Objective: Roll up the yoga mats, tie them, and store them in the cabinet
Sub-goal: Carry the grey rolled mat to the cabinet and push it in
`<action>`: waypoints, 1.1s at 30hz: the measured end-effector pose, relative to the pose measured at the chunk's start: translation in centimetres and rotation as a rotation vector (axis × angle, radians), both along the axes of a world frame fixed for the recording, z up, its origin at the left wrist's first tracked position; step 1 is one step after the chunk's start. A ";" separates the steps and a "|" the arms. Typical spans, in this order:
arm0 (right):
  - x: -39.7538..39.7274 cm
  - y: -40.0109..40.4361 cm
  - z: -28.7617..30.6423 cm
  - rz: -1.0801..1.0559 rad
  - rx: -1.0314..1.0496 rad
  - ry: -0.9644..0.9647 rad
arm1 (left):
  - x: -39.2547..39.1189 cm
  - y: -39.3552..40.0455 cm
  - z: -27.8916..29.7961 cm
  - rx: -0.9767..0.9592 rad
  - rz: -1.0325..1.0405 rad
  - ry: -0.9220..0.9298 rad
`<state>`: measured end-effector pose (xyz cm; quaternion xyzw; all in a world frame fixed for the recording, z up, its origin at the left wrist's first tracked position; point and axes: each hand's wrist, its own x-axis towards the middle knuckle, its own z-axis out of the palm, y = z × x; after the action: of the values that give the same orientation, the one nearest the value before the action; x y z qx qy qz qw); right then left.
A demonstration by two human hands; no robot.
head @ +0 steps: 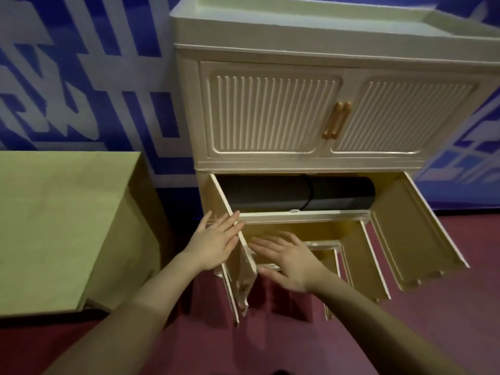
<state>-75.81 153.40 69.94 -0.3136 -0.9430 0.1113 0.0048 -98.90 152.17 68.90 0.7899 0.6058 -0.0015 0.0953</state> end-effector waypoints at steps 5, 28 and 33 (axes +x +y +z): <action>3.8 2.9 -1.1 -0.165 -0.004 -0.033 | 4.9 4.3 -0.7 0.024 0.023 0.014; 6.9 19.2 -4.5 -0.314 0.180 -0.167 | 9.6 15.3 0.5 0.068 0.087 0.110; 8.3 16.3 -3.0 -0.385 0.274 -0.083 | 10.8 14.7 2.2 0.122 0.081 0.071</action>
<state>-67.47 169.73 66.91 -0.4885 -0.8714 -0.0340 0.0297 -88.14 166.84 71.08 0.7686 0.6391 0.0113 0.0257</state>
